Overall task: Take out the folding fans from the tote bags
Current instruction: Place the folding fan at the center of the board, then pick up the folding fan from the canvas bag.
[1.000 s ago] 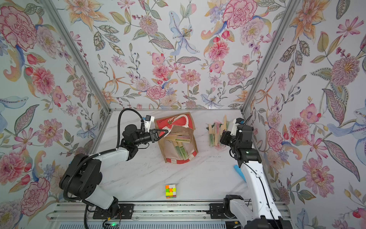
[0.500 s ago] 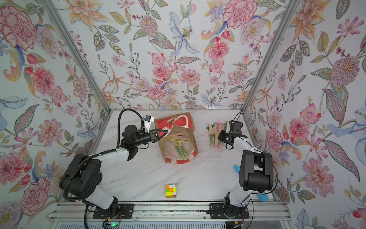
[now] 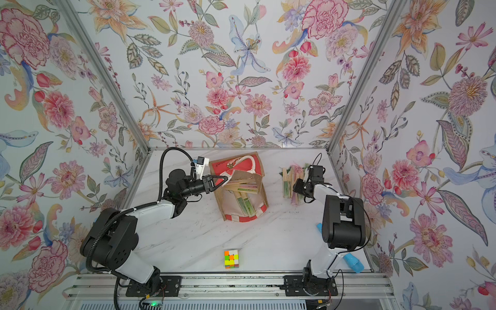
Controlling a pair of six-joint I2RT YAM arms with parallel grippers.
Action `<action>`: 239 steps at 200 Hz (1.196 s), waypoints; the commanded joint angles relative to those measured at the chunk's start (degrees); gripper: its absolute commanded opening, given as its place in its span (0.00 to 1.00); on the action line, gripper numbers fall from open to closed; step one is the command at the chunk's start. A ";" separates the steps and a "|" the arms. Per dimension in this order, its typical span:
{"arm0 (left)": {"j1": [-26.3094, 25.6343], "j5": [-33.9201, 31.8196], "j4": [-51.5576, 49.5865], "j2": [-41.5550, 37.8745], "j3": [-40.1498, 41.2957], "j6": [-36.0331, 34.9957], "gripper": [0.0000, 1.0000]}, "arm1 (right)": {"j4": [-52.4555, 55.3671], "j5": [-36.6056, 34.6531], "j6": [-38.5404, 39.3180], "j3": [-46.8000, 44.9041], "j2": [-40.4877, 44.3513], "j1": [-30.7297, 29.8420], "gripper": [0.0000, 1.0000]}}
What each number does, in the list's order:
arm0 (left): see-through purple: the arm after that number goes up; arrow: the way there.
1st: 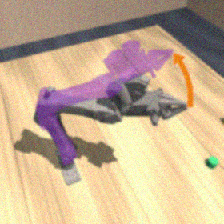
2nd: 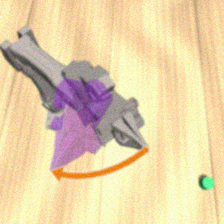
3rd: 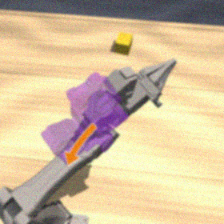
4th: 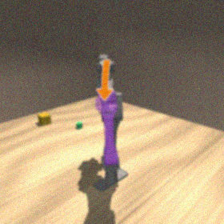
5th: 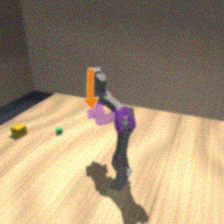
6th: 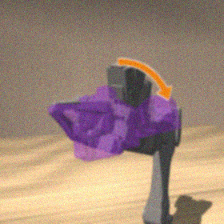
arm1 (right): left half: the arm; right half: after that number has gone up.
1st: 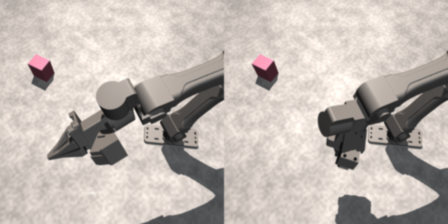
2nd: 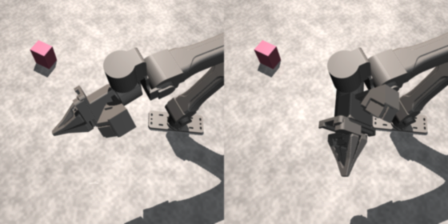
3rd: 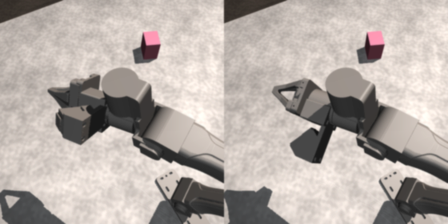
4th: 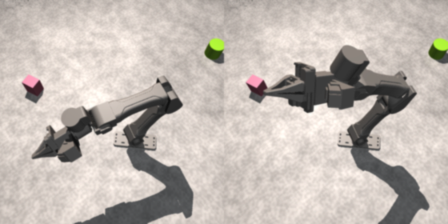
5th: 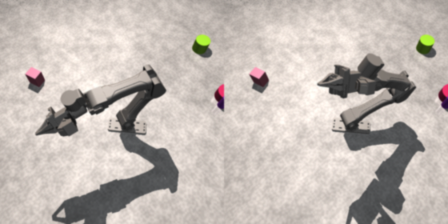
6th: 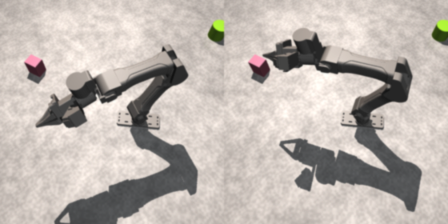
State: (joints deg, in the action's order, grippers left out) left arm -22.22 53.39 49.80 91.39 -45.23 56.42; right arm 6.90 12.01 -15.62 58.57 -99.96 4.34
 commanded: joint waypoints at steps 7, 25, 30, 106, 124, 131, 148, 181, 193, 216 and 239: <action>0.31 -0.42 0.58 -1.39 0.15 0.57 0.00 | 1.10 1.51 2.04 0.32 7.39 -0.88 0.50; 0.33 -0.87 0.94 -1.37 0.08 0.94 0.00 | 1.79 3.64 2.42 -0.78 13.26 -1.58 0.52; 0.31 -0.99 1.33 -1.39 0.11 1.17 0.00 | 2.32 4.43 2.60 -1.05 14.87 -1.75 0.53; 0.31 -1.11 3.46 -0.75 -0.28 2.88 0.00 | 7.06 13.80 5.60 -12.09 40.58 -13.07 0.59; 0.33 -0.84 3.42 -0.28 -0.73 2.90 0.00 | 5.75 14.56 5.73 -15.92 47.59 -17.35 0.60; 0.27 -0.85 3.46 -0.22 -0.82 2.99 0.00 | 5.37 13.70 5.48 -17.23 49.84 -19.19 0.60; 0.31 -0.93 3.46 0.08 -0.73 2.95 0.00 | 3.16 11.20 4.49 -20.33 54.08 -24.38 0.60; 0.31 -1.30 3.54 0.00 -0.40 3.00 0.00 | -3.18 1.47 2.70 -24.99 55.03 -36.57 0.60; 0.29 -1.43 3.46 -0.12 -0.30 3.07 0.00 | -5.86 -2.87 2.64 -25.81 52.62 -40.88 0.60; 0.33 -1.46 3.37 -0.25 -0.12 3.06 0.00 | -11.70 -8.91 2.27 -25.85 45.38 -48.10 0.60; 0.33 -1.50 3.43 -0.30 -0.12 3.10 0.00 | -14.03 -15.00 2.34 -22.98 36.78 -51.86 0.61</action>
State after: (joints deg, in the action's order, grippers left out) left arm -22.22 52.07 51.33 91.39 -45.25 58.17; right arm -1.41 6.68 -12.49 33.63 -56.66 -44.69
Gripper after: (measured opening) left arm 0.070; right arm 0.602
